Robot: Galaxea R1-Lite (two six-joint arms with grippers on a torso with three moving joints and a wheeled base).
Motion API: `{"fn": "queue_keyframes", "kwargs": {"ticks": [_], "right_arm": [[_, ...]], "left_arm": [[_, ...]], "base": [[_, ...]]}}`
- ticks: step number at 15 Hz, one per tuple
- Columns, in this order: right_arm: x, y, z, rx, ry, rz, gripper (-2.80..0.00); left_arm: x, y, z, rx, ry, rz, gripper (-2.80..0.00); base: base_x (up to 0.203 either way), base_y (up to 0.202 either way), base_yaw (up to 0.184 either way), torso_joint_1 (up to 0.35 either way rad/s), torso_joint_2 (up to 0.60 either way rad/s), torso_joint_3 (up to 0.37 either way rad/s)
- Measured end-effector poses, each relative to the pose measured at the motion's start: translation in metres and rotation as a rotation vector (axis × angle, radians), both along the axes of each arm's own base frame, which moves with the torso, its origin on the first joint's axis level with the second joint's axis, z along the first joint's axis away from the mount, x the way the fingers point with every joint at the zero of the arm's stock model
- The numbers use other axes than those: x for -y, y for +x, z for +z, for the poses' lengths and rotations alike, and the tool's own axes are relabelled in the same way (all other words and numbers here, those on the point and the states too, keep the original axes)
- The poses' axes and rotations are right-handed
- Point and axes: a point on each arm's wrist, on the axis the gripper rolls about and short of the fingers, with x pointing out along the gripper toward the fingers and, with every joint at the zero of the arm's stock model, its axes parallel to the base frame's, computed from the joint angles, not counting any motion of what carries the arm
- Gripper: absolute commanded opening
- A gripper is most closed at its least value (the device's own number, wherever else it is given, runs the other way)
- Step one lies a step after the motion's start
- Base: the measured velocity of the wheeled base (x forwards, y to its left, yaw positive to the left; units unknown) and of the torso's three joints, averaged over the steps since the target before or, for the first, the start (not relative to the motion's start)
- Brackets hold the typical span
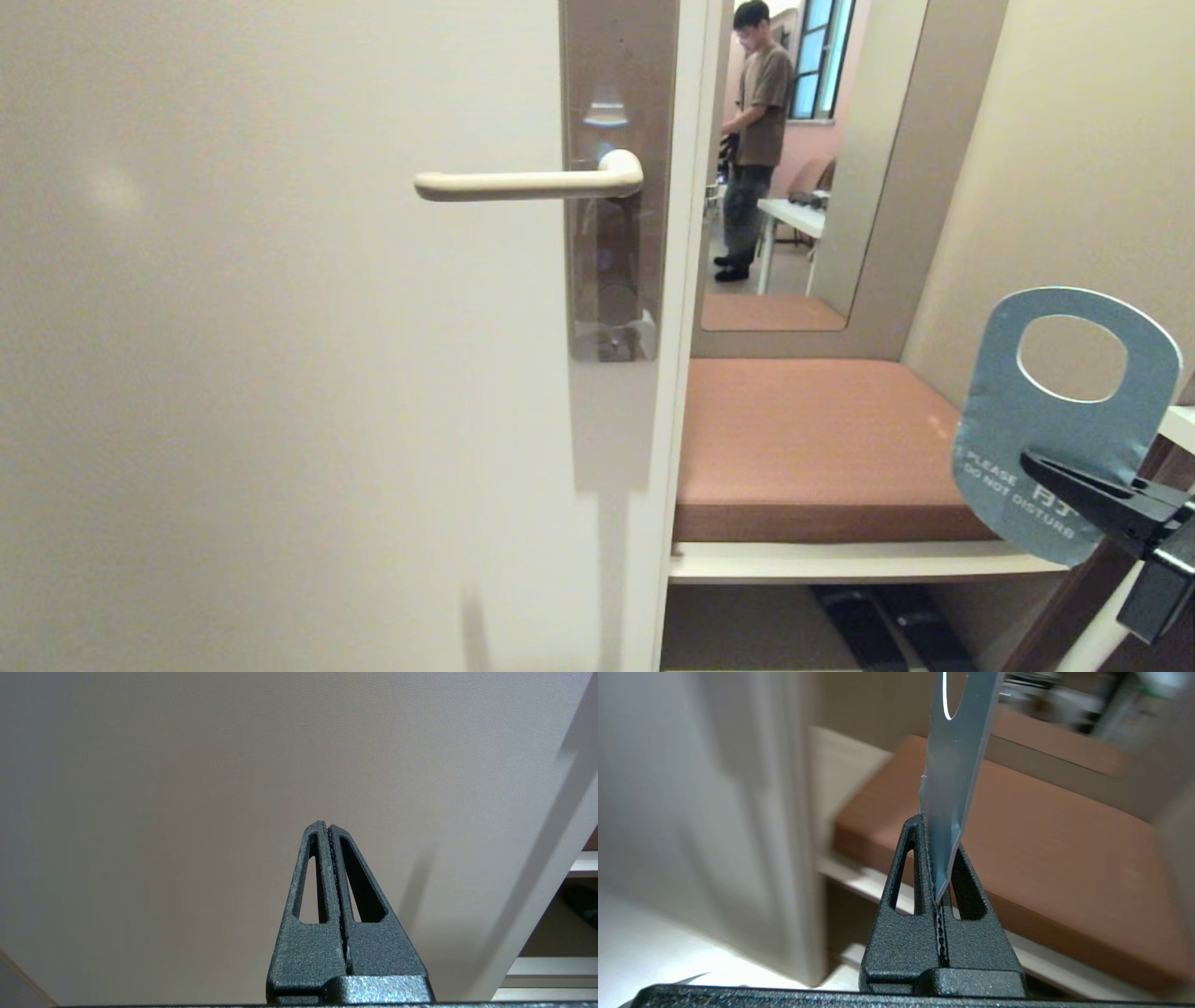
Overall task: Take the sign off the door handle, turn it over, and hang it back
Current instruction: Hand it to the other hand
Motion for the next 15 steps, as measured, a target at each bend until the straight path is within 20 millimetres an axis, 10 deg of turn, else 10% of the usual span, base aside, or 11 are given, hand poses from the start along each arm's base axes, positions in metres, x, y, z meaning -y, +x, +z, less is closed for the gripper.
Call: {"fn": "queue_keyframes", "kwargs": {"ticks": [15], "right_arm": [[0.043,-0.099,-0.099,-0.032,-0.002,-0.366,-2.8]], "left_arm": [[0.0,0.0,0.0,0.0,0.0,0.0,-2.8]], "base": [[0.0,0.0,0.0,0.0,0.0,0.0]]}}
